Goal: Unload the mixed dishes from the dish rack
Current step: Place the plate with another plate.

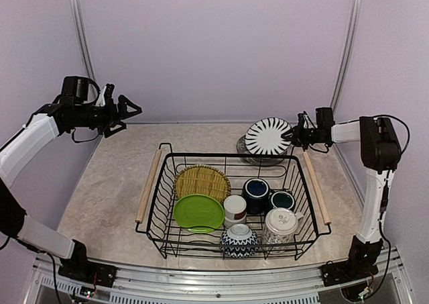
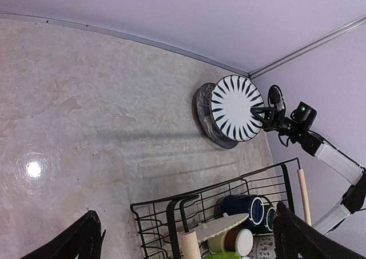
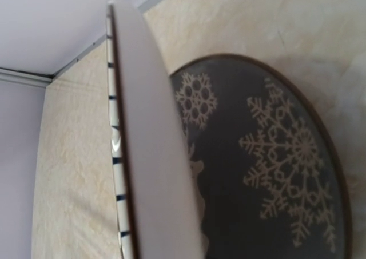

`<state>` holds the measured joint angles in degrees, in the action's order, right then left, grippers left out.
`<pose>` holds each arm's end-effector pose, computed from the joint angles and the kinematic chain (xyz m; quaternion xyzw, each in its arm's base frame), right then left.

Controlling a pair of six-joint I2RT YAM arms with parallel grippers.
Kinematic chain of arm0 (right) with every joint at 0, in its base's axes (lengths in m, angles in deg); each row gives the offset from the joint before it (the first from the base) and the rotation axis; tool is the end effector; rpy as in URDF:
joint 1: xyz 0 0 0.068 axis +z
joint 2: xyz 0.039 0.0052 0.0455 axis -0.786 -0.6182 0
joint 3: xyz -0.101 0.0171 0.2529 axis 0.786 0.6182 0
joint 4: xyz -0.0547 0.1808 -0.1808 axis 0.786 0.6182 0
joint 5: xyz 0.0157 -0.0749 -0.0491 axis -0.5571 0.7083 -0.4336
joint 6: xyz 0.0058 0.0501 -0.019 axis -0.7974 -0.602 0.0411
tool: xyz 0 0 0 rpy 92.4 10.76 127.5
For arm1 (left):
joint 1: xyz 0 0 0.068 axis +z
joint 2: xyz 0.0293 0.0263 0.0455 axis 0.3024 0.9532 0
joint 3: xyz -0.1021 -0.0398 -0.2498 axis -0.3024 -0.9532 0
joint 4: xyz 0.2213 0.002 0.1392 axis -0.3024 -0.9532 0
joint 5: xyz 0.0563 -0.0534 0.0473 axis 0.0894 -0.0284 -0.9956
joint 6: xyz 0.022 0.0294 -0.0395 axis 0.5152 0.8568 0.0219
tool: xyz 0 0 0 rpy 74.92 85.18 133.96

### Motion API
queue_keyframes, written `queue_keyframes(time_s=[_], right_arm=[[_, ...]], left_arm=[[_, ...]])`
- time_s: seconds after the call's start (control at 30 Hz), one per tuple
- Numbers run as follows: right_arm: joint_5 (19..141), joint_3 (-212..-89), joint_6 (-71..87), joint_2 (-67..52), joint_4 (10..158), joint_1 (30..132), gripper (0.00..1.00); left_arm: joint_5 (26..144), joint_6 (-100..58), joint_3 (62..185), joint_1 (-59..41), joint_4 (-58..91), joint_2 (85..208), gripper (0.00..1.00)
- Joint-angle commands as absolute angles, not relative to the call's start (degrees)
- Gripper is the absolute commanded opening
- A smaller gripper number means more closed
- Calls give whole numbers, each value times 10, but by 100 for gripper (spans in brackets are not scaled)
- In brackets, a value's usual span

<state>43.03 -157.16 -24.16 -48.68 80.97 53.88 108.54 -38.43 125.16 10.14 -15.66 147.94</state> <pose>0.4655 0.0416 0.1684 0.1027 0.8388 0.4618 0.2695 0.2899 -0.0570 0.3606 -0.0253 0.8548 -0.3721 0.3609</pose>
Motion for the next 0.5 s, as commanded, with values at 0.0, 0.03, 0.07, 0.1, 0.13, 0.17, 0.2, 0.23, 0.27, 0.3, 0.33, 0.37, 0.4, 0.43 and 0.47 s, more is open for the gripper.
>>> queue_keyframes(time_s=[0.0,0.03,0.07,0.1,0.13,0.17,0.2,0.23,0.27,0.3,0.33,0.37,0.4,0.43,0.47], right_arm=[[394,-1605,-250,-496,759,554,0],[394,-1607,-249,-498,761,555,0],[395,-1606,-249,-500,761,555,0],[396,-1606,-249,-502,762,557,0],[399,-1607,-246,-505,767,558,0],[401,-1609,-239,-506,775,558,2],[404,-1611,-233,-509,783,559,4],[406,-1612,-229,-511,791,560,6],[407,-1613,-225,-513,796,560,8],[410,-1613,-221,-514,800,560,11],[413,-1613,-217,-514,804,560,13],[419,-1613,-212,-512,810,560,16],[423,-1615,-204,-511,819,560,19],[428,-1617,-197,-510,828,561,21],[433,-1620,-189,-510,833,561,23]], left_arm=[[1087,-382,1258,100,-154,1481,99],[1087,-382,1258,99,-153,1481,99],[1087,-382,1258,99,-153,1481,99],[1087,-382,1258,99,-153,1480,99],[1088,-382,1258,99,-154,1480,99],[1088,-382,1258,99,-154,1479,99],[1087,-382,1258,98,-154,1478,99],[1087,-382,1258,98,-154,1477,99],[1088,-382,1258,97,-154,1477,99],[1087,-382,1258,97,-154,1477,99],[1086,-382,1258,96,-154,1476,99],[1086,-382,1258,96,-154,1477,99],[1087,-381,1258,96,-155,1477,99],[1087,-381,1258,95,-155,1477,99],[1086,-381,1258,95,-155,1478,99]])
